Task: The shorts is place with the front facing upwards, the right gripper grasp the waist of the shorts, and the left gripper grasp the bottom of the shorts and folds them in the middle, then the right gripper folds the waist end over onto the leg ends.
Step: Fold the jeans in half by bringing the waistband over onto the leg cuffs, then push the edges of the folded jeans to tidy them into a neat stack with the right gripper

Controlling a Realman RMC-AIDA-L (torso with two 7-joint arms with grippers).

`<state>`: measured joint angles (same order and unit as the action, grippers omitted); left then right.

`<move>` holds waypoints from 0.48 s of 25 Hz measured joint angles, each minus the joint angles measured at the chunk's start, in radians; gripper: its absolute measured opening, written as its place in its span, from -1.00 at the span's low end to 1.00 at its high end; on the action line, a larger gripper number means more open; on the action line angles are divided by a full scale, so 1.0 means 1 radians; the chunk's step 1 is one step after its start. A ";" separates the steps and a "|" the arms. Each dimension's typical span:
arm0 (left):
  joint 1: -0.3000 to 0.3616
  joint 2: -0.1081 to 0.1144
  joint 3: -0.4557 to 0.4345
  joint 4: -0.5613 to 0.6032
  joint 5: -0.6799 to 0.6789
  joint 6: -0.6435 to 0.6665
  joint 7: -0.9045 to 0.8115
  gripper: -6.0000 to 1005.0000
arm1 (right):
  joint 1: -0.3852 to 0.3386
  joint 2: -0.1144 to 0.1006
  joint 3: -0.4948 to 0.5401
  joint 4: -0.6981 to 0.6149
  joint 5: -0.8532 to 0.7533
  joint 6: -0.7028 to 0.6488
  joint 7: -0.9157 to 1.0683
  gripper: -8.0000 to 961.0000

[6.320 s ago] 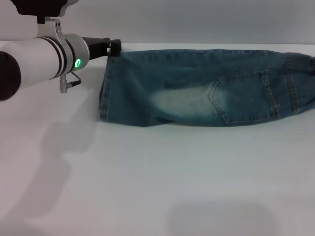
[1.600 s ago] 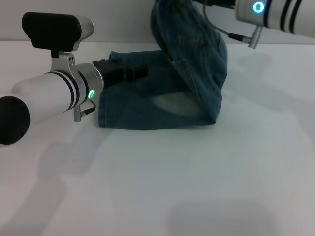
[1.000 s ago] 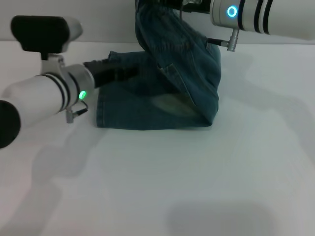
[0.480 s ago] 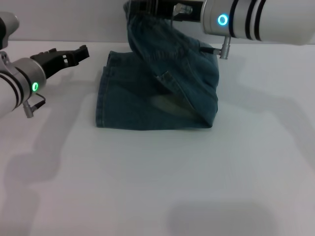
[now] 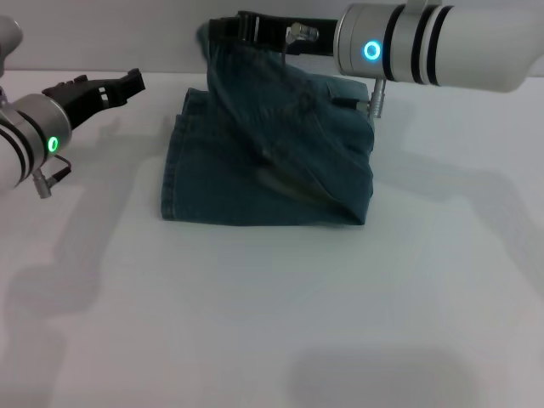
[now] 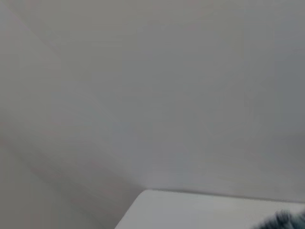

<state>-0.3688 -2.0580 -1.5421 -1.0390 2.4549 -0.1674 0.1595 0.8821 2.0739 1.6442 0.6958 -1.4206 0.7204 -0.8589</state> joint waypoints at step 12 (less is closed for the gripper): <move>0.011 -0.001 0.010 -0.009 0.001 0.047 0.000 0.69 | -0.032 -0.003 -0.024 -0.019 -0.045 0.003 -0.117 -0.31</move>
<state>-0.3582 -2.0586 -1.5324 -1.0482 2.4559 -0.1208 0.1596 0.8498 2.0707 1.6207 0.6764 -1.4658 0.7232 -0.9757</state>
